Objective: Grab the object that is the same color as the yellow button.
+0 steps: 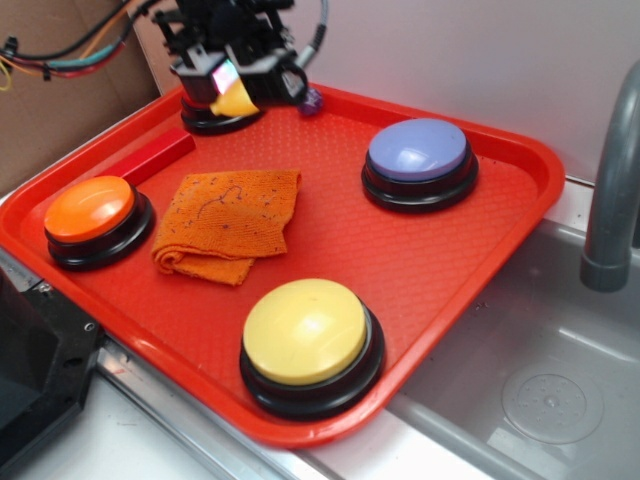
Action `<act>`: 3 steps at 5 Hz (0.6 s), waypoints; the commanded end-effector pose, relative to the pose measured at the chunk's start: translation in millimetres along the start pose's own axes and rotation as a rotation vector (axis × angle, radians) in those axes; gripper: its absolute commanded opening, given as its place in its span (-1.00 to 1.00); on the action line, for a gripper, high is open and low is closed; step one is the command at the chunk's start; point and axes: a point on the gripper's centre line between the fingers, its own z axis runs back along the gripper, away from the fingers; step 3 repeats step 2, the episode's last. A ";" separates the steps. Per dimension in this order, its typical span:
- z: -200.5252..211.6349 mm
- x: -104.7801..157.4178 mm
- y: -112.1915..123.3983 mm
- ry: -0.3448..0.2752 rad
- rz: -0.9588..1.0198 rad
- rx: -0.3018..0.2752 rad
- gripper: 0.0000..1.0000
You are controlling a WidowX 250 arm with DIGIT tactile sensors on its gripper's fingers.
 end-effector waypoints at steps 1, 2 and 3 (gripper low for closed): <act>59.6 14.2 28.4 -0.101 -0.025 -0.037 -1.00; 56.8 15.8 33.1 -0.077 -0.058 -0.017 -1.00; 56.8 15.8 33.1 -0.077 -0.058 -0.017 -1.00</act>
